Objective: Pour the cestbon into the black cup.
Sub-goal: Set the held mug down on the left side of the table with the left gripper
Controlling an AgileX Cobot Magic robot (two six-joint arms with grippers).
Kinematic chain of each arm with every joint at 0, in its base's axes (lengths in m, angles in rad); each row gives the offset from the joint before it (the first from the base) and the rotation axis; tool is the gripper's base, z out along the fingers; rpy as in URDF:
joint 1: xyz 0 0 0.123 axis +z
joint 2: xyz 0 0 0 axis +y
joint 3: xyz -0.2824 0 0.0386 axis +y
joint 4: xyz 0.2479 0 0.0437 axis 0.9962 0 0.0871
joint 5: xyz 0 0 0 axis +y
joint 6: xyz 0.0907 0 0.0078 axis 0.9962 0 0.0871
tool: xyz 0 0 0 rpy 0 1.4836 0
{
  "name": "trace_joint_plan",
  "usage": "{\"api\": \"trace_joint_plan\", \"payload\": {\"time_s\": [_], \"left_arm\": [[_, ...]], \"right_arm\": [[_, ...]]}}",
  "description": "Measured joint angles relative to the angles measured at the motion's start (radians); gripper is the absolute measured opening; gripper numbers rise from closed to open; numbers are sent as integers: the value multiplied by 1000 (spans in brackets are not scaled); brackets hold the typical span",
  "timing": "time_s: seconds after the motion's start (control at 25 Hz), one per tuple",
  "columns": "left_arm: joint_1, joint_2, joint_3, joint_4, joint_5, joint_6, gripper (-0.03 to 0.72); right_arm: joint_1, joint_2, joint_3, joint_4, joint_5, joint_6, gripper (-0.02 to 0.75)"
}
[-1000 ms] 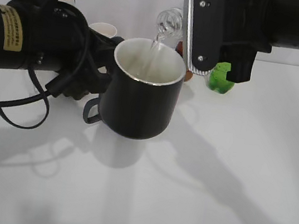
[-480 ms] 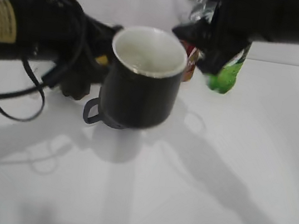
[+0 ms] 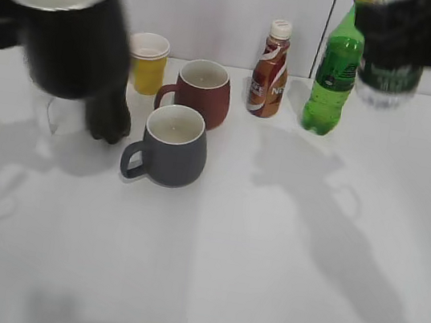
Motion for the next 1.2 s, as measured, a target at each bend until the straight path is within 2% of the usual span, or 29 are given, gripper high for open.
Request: {"api": "trace_joint_plan", "payload": {"time_s": [0.08,0.2,0.36,0.44,0.56,0.8,1.2], "left_arm": [[78,-9,39,-31,-29,11,52],[138,-9,94,-125,-50,110,52],[152,7,171,-335,-132,302,52],[156,45,208,-454,-229,351,52],[166,133,241,-536,-340,374,52],[166,372,247,-540,-580,381,52],[166,633,247,-507,-722,384,52]], "right_arm": [[-1,0,83,-85,-103,166,505],[-1,3,182,-243,-245,403,505],[-1,41,268,-303,-418,472,505],[-1,75,292,-306,-486,474,505],[-1,118,302,-310,-544,468,505],[-1,137,304,-315,-576,465,505],[-1,137,304,-319,-587,463,505]]}}
